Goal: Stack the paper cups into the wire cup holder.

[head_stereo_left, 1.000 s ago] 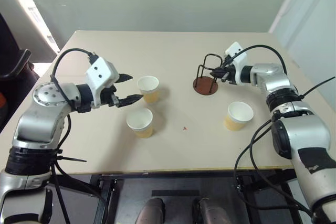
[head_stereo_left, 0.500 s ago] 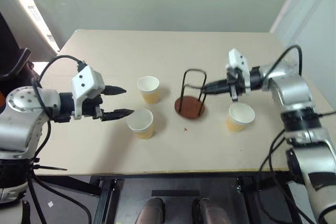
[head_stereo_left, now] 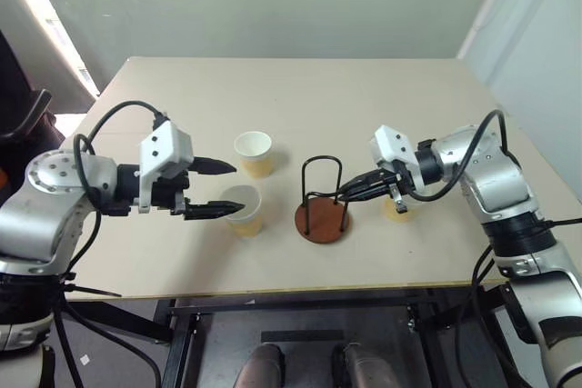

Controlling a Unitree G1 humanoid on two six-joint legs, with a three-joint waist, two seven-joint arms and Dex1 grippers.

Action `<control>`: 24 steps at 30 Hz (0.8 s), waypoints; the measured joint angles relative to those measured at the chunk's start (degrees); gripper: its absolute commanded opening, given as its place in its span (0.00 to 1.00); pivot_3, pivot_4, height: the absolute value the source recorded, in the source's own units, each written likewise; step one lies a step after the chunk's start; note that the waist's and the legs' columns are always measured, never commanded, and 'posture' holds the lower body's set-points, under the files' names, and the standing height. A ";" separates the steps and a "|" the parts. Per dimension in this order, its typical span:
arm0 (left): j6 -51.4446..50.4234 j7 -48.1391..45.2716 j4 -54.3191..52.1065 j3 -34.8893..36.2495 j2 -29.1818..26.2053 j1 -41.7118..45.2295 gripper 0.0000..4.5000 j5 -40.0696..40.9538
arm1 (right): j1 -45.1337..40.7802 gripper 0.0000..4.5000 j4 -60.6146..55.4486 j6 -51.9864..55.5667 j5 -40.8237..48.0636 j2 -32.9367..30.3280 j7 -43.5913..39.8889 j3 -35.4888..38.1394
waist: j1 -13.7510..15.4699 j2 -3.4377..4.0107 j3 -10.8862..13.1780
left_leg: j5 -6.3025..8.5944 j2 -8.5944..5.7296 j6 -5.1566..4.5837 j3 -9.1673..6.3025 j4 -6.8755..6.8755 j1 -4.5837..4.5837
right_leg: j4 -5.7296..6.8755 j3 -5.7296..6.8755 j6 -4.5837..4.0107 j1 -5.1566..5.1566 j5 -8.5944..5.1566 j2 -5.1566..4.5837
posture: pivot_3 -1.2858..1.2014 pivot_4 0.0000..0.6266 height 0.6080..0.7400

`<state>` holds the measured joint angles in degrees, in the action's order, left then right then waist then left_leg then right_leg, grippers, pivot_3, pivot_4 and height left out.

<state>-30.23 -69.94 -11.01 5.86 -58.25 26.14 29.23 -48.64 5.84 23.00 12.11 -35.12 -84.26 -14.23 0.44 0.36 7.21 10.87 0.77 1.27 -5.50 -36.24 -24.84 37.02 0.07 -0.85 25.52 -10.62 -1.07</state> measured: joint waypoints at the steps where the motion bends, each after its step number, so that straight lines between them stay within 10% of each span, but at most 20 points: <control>1: -0.05 0.10 0.00 -0.10 0.04 0.00 0.84 0.00 | -0.07 0.31 0.34 -0.16 -0.02 0.33 0.06 -0.30 | 0.00 0.00 0.00 | 0.01 0.00 -0.01 0.00 0.00 0.00 | 0.00 0.00 0.00 0.00 0.00 0.00 | 0.52 0.24 1.00; 9: -0.39 0.35 -0.01 -0.49 0.77 0.29 0.84 0.10 | -0.37 0.90 0.70 -3.89 -1.93 -1.16 -0.38 -2.87 | 0.14 0.01 0.00 | 0.14 0.00 0.00 0.00 -0.01 -0.10 | -0.07 0.02 0.06 0.03 0.02 0.00 | 0.52 0.24 1.00; 18: -1.19 0.37 -0.95 -1.65 2.81 1.89 0.84 0.74 | 0.37 0.90 -7.09 0.40 0.48 -24.69 -6.73 6.35 | 1.00 -0.14 -0.08 | 0.23 -0.03 0.12 0.00 0.01 -0.04 | -0.08 0.01 0.13 -0.09 -0.09 -0.01 | 0.52 0.24 1.00; 24: -2.29 0.48 -2.14 -4.87 5.79 3.43 0.84 1.90 | 6.43 0.90 -9.67 2.21 -1.59 -25.32 -3.26 4.37 | -0.16 -0.14 -0.08 | 0.08 -0.03 -0.02 0.13 -0.02 0.17 | -0.09 -0.15 0.72 -0.22 0.23 0.01 | 0.52 0.24 1.00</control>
<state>-32.52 -69.46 -13.15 0.99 -52.45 29.56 31.14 -42.21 -3.84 25.21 10.52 -60.43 -87.53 -9.86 0.28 0.23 7.12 10.95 0.74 1.25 -5.37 -36.25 -24.66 36.92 -0.08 -0.12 25.29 -10.39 -1.07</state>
